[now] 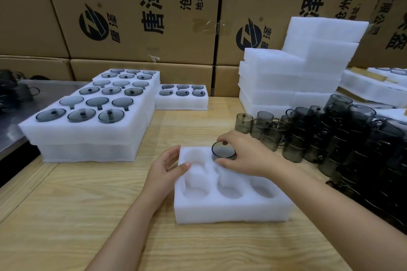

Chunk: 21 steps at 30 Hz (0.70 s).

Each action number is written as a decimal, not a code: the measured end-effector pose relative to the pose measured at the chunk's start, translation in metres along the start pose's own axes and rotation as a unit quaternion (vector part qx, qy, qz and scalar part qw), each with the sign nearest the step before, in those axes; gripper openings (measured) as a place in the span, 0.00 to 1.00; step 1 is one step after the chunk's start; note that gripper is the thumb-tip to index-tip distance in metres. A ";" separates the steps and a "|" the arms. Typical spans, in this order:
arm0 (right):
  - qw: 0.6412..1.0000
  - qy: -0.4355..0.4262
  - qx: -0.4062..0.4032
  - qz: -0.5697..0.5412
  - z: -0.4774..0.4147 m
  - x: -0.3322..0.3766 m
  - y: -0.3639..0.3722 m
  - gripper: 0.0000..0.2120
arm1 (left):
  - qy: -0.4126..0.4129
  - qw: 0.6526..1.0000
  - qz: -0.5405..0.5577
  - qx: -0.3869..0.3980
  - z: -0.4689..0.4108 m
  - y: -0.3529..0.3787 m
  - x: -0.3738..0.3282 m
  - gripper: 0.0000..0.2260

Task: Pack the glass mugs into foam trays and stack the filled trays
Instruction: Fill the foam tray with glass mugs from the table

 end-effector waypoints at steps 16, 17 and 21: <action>0.979 0.132 0.146 0.055 -0.037 0.006 0.052 0.29 | 0.015 1.000 0.000 0.005 0.000 0.001 0.002 0.21; 0.979 0.134 0.139 0.058 -0.037 0.006 0.055 0.29 | 0.015 1.000 -0.001 0.002 -0.001 0.001 0.002 0.21; 0.980 0.137 0.134 0.055 -0.038 0.005 0.056 0.29 | 0.018 1.000 -0.010 0.004 -0.001 0.001 0.002 0.22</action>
Point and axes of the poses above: each hand's wrist, its own z-axis away from the middle knuckle, its own y-axis out of the palm, x = y × z, the point moved 2 cm from there along -z, towards the middle knuckle, and after that the axes turned 4 degrees about -x, right-handed, at the moved point
